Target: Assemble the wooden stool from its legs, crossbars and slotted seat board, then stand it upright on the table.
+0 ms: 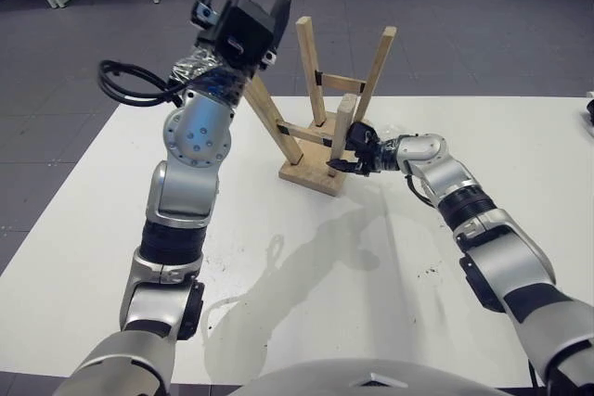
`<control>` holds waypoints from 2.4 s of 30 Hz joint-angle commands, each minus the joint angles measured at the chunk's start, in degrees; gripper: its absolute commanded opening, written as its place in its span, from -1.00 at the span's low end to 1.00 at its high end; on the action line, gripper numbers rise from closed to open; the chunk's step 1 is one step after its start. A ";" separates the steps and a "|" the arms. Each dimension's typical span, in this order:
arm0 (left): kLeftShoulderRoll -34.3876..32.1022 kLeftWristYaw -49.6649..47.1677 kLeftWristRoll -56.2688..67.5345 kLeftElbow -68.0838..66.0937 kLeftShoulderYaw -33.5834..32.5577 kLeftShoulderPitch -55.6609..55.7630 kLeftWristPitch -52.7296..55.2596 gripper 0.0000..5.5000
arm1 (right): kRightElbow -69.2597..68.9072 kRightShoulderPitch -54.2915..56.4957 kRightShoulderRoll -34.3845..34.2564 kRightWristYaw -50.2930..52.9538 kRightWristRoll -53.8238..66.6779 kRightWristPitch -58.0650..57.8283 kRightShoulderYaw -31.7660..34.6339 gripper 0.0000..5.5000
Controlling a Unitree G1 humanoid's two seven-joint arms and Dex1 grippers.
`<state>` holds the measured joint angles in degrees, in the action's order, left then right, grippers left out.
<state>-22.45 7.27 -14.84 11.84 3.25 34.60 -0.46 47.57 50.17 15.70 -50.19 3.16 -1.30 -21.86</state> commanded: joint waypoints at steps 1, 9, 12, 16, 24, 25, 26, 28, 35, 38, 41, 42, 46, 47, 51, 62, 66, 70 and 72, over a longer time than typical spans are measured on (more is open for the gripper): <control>-0.38 -0.30 0.00 0.20 -2.18 -2.89 -0.15 0.04 | -3.69 -2.90 1.46 2.70 -1.66 -5.62 2.41 -0.10; -0.73 -1.70 -1.71 -0.46 -3.62 -7.65 -2.16 0.04 | -29.30 -11.29 12.99 -1.82 -4.13 -22.26 3.74 0.20; -1.31 -3.39 -2.71 1.26 -6.04 -9.81 -3.23 0.04 | -34.55 -10.09 16.40 -0.73 -3.34 -26.07 8.12 0.20; -1.62 -6.52 -3.23 3.74 -10.54 -11.65 -4.84 0.04 | -41.74 1.58 9.70 5.99 12.09 -29.79 25.23 0.20; -1.28 -8.49 -1.44 2.57 -15.01 -13.51 -3.62 0.04 | -38.62 8.58 -1.37 9.11 21.69 -31.64 23.61 0.20; -1.24 -8.59 -1.34 2.39 -15.41 -13.69 -3.45 0.04 | -36.32 6.78 -1.79 8.16 19.98 -31.07 20.57 0.20; -1.22 -8.69 -1.32 2.37 -15.80 -14.08 -3.25 0.04 | -33.29 5.00 -2.18 7.91 16.88 -30.03 16.52 0.20; -1.08 -8.89 -1.26 2.77 -16.67 -15.19 -2.57 0.04 | -28.23 2.88 -2.31 5.89 10.64 -28.61 7.76 0.20; 0.82 -8.43 -0.28 1.47 -15.16 -14.59 -0.78 0.04 | -29.85 11.29 -5.00 10.39 16.54 -34.45 17.80 0.20; 1.76 -4.42 4.98 1.22 -13.92 -15.41 -1.07 0.04 | -36.49 13.49 -2.22 14.58 20.97 -37.89 26.07 0.20; 4.00 6.74 20.71 3.28 -11.90 -17.98 4.61 0.04 | -33.66 11.34 2.03 14.18 17.43 -34.17 25.85 0.20; 3.91 9.72 24.78 4.21 -11.60 -18.81 6.76 0.04 | -32.24 10.12 2.99 13.58 15.77 -32.51 24.51 0.20; 1.35 17.29 36.73 8.66 -11.90 -21.33 17.47 0.04 | -26.99 5.15 5.31 12.19 8.18 -25.89 17.79 0.20; 0.88 17.88 38.34 9.43 -12.05 -21.47 19.64 0.04 | -25.96 4.57 4.77 12.21 7.33 -24.86 17.00 0.20; -1.22 20.41 41.04 11.36 -10.46 -22.19 24.47 0.04 | -24.01 2.37 2.01 9.74 5.50 -21.44 13.16 0.20; -10.58 31.63 40.49 6.88 -8.31 -21.48 26.06 0.04 | -43.09 -5.64 0.71 -1.51 9.46 -28.22 6.58 0.20; -15.01 38.38 44.43 6.09 -10.30 -20.86 27.85 0.04 | -51.59 -6.96 -0.99 0.70 12.21 -34.72 6.92 0.20; -21.25 45.94 45.64 8.00 -11.14 -26.14 28.36 0.04 | -54.79 -7.41 -1.49 2.82 13.03 -37.65 7.06 0.20; -24.28 49.53 44.85 7.50 -11.83 -28.97 26.92 0.04 | -55.80 -7.84 -1.09 3.36 13.17 -38.43 6.96 0.20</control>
<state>-43.83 53.89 31.10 19.44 -7.59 8.01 27.53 -6.93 43.00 14.06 -47.41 15.98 -38.63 -14.62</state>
